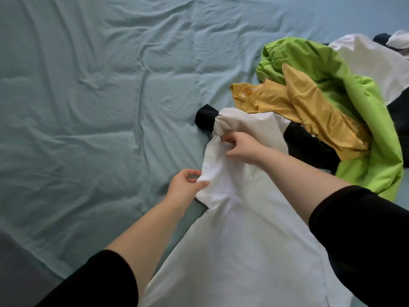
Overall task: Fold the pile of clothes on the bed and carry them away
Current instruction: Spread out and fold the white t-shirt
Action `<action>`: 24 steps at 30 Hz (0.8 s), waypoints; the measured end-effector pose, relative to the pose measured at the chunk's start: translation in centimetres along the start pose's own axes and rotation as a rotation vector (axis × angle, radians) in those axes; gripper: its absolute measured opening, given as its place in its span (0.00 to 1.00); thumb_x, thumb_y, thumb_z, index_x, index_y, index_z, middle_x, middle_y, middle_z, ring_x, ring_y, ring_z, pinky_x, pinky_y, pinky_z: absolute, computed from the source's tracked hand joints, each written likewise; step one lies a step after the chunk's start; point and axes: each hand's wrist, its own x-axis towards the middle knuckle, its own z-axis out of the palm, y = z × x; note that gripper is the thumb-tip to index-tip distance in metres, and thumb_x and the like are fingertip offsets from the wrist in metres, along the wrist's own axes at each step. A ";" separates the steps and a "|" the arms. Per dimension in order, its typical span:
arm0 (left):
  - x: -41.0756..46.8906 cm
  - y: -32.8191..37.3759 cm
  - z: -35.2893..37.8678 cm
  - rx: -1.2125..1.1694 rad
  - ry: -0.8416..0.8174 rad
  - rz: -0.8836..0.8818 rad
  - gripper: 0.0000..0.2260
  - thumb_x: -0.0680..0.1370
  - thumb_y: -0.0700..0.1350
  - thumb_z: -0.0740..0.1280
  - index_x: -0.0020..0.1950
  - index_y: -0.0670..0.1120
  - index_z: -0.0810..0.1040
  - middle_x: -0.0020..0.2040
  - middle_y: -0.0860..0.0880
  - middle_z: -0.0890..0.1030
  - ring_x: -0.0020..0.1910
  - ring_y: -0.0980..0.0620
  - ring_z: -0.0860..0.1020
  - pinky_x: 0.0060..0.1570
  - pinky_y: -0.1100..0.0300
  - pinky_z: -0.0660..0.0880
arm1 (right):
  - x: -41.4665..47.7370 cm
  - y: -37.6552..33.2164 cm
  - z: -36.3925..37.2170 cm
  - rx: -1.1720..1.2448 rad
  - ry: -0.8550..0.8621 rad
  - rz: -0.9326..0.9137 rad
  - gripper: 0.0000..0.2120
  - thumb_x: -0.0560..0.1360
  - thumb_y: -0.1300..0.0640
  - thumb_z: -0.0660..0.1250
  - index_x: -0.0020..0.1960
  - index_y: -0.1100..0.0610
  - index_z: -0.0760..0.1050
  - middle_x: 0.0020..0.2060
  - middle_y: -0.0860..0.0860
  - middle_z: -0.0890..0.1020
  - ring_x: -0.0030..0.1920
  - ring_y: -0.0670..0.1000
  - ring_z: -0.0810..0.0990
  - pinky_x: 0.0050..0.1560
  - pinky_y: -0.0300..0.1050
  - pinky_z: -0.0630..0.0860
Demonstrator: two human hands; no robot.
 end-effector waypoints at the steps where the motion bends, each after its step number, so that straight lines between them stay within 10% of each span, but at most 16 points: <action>1: 0.2 0.1 0.2 0.040 0.016 0.007 0.15 0.72 0.40 0.74 0.57 0.46 0.77 0.47 0.50 0.82 0.42 0.59 0.80 0.37 0.70 0.72 | 0.2 -0.2 0.4 -0.072 0.059 -0.014 0.18 0.71 0.64 0.66 0.61 0.58 0.77 0.58 0.53 0.80 0.58 0.53 0.77 0.54 0.42 0.73; 6: 0.2 -0.3 0.5 0.085 0.094 0.051 0.15 0.73 0.39 0.72 0.57 0.50 0.76 0.45 0.52 0.83 0.42 0.58 0.81 0.39 0.67 0.73 | 0.8 -1.0 1.1 0.259 0.298 -0.005 0.05 0.72 0.65 0.67 0.42 0.56 0.78 0.35 0.49 0.80 0.36 0.49 0.78 0.44 0.45 0.75; 10: -0.3 -0.3 0.8 0.086 0.109 0.057 0.16 0.74 0.36 0.69 0.60 0.47 0.76 0.48 0.51 0.84 0.47 0.52 0.82 0.47 0.59 0.78 | 0.2 -0.8 0.8 0.375 0.252 0.000 0.06 0.72 0.68 0.66 0.44 0.59 0.76 0.42 0.55 0.80 0.44 0.53 0.78 0.50 0.49 0.76; 15: -2.1 0.8 1.9 0.030 -0.048 0.179 0.27 0.73 0.29 0.61 0.68 0.50 0.71 0.59 0.58 0.79 0.54 0.63 0.79 0.45 0.70 0.75 | -4.6 0.3 -0.3 0.860 0.363 0.085 0.01 0.77 0.61 0.66 0.47 0.57 0.75 0.40 0.53 0.81 0.34 0.49 0.83 0.34 0.39 0.77; 20: -4.0 0.9 4.3 0.329 -0.246 0.431 0.36 0.71 0.28 0.59 0.74 0.57 0.65 0.68 0.63 0.72 0.67 0.69 0.67 0.63 0.65 0.71 | -10.9 4.4 5.2 1.377 0.220 0.476 0.17 0.82 0.47 0.54 0.51 0.56 0.77 0.46 0.53 0.83 0.45 0.51 0.82 0.44 0.45 0.76; 24: -4.2 -0.1 6.8 0.691 -0.405 0.456 0.37 0.74 0.37 0.62 0.73 0.70 0.55 0.65 0.70 0.73 0.61 0.63 0.73 0.57 0.63 0.71 | -10.6 5.1 8.6 1.908 0.067 0.547 0.29 0.80 0.36 0.47 0.57 0.57 0.76 0.44 0.54 0.85 0.46 0.52 0.83 0.45 0.48 0.78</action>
